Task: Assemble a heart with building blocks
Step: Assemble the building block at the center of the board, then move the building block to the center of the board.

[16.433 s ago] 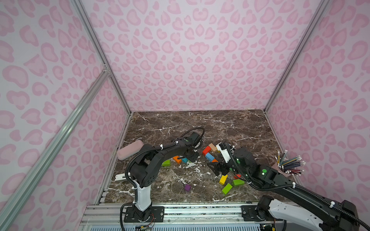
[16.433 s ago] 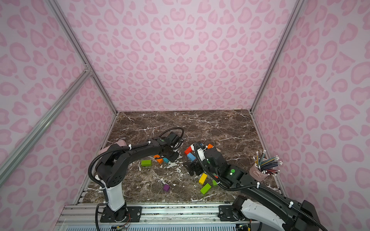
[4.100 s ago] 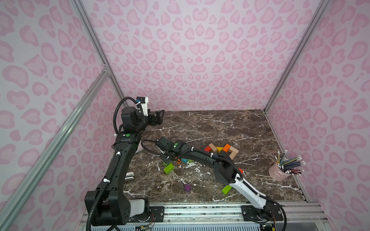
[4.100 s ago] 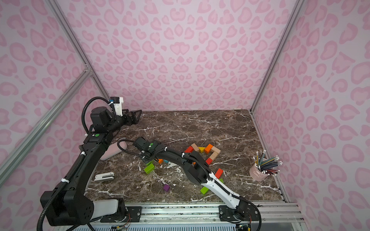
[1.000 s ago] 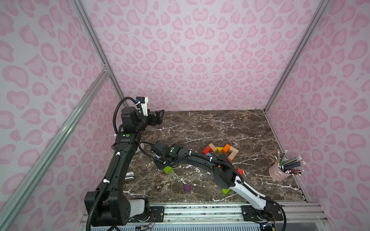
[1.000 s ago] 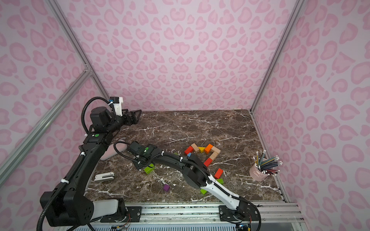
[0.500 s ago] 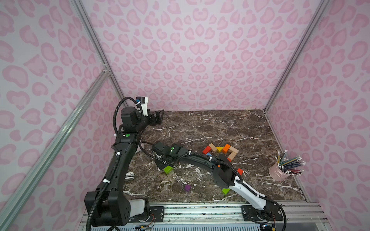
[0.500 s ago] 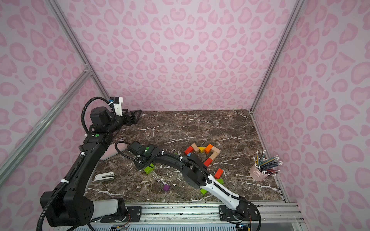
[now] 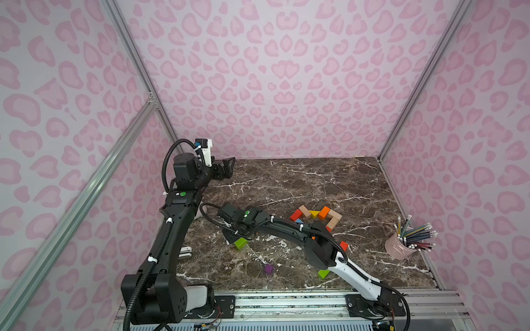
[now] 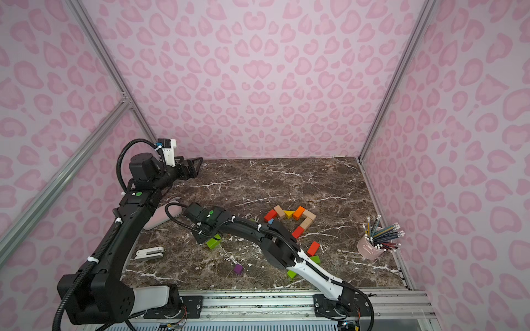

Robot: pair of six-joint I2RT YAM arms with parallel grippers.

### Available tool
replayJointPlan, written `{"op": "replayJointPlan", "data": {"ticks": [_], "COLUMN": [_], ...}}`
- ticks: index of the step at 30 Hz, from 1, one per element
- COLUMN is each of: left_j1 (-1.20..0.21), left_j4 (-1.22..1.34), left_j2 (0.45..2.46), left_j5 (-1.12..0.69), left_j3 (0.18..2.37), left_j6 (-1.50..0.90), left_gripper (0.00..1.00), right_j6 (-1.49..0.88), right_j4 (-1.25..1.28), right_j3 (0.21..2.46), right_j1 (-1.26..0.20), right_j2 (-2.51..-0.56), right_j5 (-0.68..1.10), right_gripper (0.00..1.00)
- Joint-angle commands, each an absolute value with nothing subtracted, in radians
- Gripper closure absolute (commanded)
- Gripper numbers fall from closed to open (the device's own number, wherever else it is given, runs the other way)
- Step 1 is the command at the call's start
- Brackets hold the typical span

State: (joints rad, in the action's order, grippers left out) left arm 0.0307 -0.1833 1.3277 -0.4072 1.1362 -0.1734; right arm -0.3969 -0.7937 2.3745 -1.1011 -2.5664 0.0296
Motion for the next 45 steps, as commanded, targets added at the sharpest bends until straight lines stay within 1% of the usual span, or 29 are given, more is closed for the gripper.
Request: {"op": "replayJointPlan", "data": {"ticks": [1,7,13,17,18,21,26,37,45], "left_j1": [0.032,0.033,0.032,0.032,0.032,0.032,0.032,0.033,0.032], "left_j4": [-0.157,-0.156,-0.157,-0.157,-0.156,-0.157,-0.156,-0.155,-0.153], "left_j2": [1.325,1.322,1.319,1.316,1.315,1.315,1.316,1.318,1.316], "left_j5": [-0.399,-0.397,-0.396,-0.394,-0.392,-0.393,-0.394,-0.397,-0.4], "left_j3": [1.135,1.135,1.135,1.135,1.135,1.135,1.135,1.134,1.134], "left_j6": [-0.167,-0.166,-0.164,-0.163,-0.163,-0.164,-0.164,-0.166,-0.167], "left_gripper": [0.02,0.02,0.02,0.02,0.02,0.02,0.02,0.02,0.02], "right_j6": [-0.38,-0.274,-0.199,-0.196,-0.198,-0.209,-0.226,-0.283,-0.311], "right_j4": [-0.787,-0.724,-0.724,-0.715,-0.706,-0.663,-0.62,-0.623,-0.62], "right_j3": [2.388,2.383,2.346,2.255,2.22,2.103,1.966,1.933,1.951], "right_j1": [-1.104,-1.129,-1.144,-1.147,-1.149,-1.15,-1.152,-1.154,-1.154], "right_j2": [-2.555,-2.515,-2.473,-2.415,-2.395,-2.326,-2.241,-2.262,-2.313], "right_j5": [0.049,0.09,0.045,-0.013,-0.024,-0.054,-0.093,-0.1,-0.099], "right_gripper": [0.59,0.54,0.53,0.49,0.47,0.37,0.28,0.17,0.16]}}
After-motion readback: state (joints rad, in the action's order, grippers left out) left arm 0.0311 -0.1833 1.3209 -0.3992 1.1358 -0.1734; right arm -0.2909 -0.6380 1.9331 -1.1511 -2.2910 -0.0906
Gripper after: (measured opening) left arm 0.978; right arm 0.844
